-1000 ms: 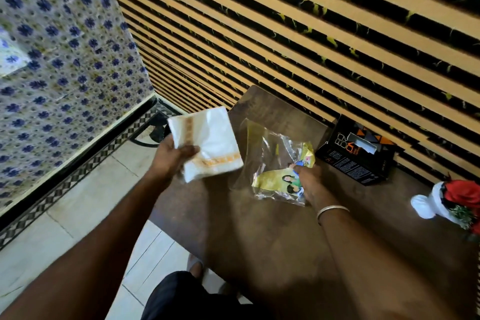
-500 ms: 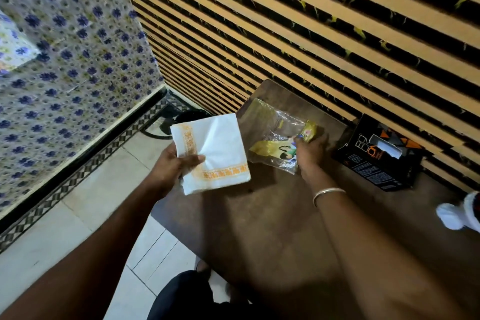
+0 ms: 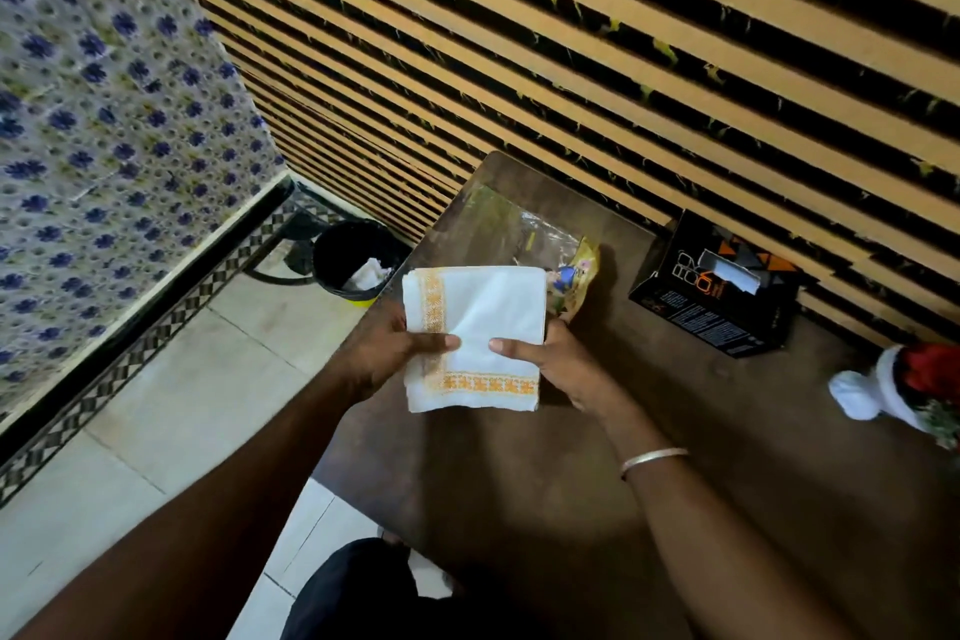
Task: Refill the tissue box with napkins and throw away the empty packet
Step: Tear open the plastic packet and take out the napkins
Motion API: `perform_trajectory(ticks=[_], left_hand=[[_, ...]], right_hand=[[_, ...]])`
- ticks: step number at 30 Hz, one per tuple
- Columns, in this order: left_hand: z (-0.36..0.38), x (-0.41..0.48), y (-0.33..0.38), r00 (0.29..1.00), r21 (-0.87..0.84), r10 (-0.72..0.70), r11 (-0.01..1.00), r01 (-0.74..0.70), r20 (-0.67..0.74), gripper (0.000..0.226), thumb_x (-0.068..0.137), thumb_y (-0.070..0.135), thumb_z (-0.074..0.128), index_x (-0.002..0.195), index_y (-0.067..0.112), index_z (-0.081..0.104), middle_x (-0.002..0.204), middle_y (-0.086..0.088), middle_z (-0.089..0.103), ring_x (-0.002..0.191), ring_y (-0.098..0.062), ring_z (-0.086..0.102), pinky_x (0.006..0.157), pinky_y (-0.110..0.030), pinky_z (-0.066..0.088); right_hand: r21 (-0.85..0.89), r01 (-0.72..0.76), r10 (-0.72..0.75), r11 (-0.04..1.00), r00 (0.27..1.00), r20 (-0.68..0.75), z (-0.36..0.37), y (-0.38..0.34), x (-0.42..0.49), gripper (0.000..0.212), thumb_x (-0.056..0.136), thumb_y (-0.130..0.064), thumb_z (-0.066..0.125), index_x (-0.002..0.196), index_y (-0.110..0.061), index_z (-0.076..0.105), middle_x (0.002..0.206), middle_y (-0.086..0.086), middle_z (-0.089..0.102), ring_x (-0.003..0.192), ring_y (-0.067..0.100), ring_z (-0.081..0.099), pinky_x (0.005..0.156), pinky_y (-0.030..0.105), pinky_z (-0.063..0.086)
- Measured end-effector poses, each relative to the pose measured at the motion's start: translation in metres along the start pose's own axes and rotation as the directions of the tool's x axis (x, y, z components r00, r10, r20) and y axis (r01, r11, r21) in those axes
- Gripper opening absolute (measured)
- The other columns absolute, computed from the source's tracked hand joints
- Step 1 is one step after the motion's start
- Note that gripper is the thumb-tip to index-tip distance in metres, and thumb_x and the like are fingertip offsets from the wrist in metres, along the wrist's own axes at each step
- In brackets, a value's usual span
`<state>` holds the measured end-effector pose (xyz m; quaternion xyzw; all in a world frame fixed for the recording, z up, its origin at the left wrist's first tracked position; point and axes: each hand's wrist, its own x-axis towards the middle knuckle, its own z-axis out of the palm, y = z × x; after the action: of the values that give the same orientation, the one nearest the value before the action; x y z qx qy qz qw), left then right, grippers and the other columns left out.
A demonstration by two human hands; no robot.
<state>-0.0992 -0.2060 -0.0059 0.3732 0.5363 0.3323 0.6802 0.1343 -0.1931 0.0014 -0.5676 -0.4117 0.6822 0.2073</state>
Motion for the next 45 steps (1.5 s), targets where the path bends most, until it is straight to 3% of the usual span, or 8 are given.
perform_trajectory(ticks=[5,10,18,22,25,30,37,45], left_hand=[[0.018,-0.004,-0.018,0.969,0.150,0.170,0.978,-0.144,-0.178,0.040,0.085,0.013,0.074,0.124,0.013,0.063,0.117,-0.005,0.073,0.107,-0.022,0.070,0.095,-0.045,0.056],[0.026,-0.017,-0.038,0.886,0.549,0.415,0.799,-0.245,-0.208,0.036,0.089,0.021,0.069,0.122,0.007,0.065,0.115,0.009,0.066,0.104,0.006,0.059,0.084,0.003,0.039],[0.019,-0.033,-0.076,0.920,0.604,0.375,0.762,-0.235,-0.116,0.069,0.086,0.061,0.056,0.120,0.002,0.065,0.118,0.005,0.068,0.112,-0.001,0.062,0.096,-0.010,0.043],[0.028,-0.031,-0.071,0.915,0.657,0.385,0.722,-0.217,-0.121,0.052,0.087,0.043,0.055,0.119,0.003,0.068,0.118,-0.014,0.071,0.107,-0.028,0.067,0.093,-0.026,0.048],[0.032,-0.027,-0.069,0.924,0.605,0.336,0.779,-0.165,-0.181,0.044,0.087,0.034,0.058,0.117,0.004,0.069,0.113,-0.014,0.073,0.105,-0.029,0.069,0.090,-0.037,0.054],[0.022,-0.017,-0.054,0.962,0.394,0.163,0.917,-0.066,-0.219,0.028,0.088,0.032,0.071,0.114,0.023,0.064,0.101,0.006,0.076,0.090,-0.005,0.072,0.079,-0.025,0.057],[-0.010,-0.006,-0.066,0.988,0.533,-0.141,0.833,0.149,-0.056,0.058,0.074,0.043,0.073,0.126,0.025,0.056,0.117,0.001,0.071,0.097,-0.015,0.071,0.093,-0.043,0.056],[-0.007,-0.001,-0.071,0.984,0.637,-0.157,0.750,0.175,-0.085,0.050,0.085,0.039,0.072,0.129,0.025,0.052,0.121,-0.001,0.068,0.098,-0.019,0.068,0.090,-0.038,0.057]], right_hand=[[-0.149,0.130,-0.171,0.980,0.934,-0.312,0.025,0.023,0.008,0.040,0.081,-0.029,0.079,0.115,-0.021,0.058,0.109,-0.005,0.070,0.102,0.012,0.068,0.091,0.033,0.057],[-0.446,0.160,-0.381,0.880,0.799,-0.465,0.041,0.062,0.006,0.057,0.086,-0.044,0.071,0.122,-0.002,0.059,0.119,0.013,0.068,0.114,0.025,0.062,0.098,0.035,0.049],[-0.603,0.089,-0.411,0.792,0.809,-0.420,0.044,0.108,0.000,0.053,0.091,-0.046,0.050,0.091,0.001,0.075,0.085,0.025,0.075,0.077,0.039,0.072,0.072,0.042,0.053],[-0.699,-0.017,-0.402,0.715,0.808,-0.431,0.040,0.116,0.004,0.062,0.094,-0.054,0.051,0.080,0.002,0.073,0.074,0.025,0.072,0.071,0.039,0.067,0.066,0.037,0.051],[-0.592,-0.094,-0.248,0.800,0.847,-0.470,0.039,0.116,0.003,0.081,0.090,-0.070,0.042,0.094,0.006,0.069,0.093,0.026,0.071,0.092,0.038,0.066,0.081,0.043,0.051],[-0.180,0.095,-0.154,0.979,0.925,-0.346,0.032,0.104,-0.008,0.080,0.083,-0.034,0.077,0.147,-0.010,0.034,0.134,0.001,0.059,0.120,0.012,0.059,0.099,0.032,0.051],[0.112,-0.260,0.273,0.959,0.955,-0.114,0.052,0.108,-0.029,0.053,0.087,-0.027,0.074,0.130,-0.014,0.046,0.115,0.006,0.070,0.081,0.014,0.072,0.054,0.027,0.058],[0.086,-0.392,0.397,0.916,0.917,-0.043,0.051,0.117,-0.038,0.058,0.087,-0.042,0.071,0.128,-0.008,0.046,0.119,0.013,0.069,0.060,0.017,0.072,0.054,0.024,0.058]])
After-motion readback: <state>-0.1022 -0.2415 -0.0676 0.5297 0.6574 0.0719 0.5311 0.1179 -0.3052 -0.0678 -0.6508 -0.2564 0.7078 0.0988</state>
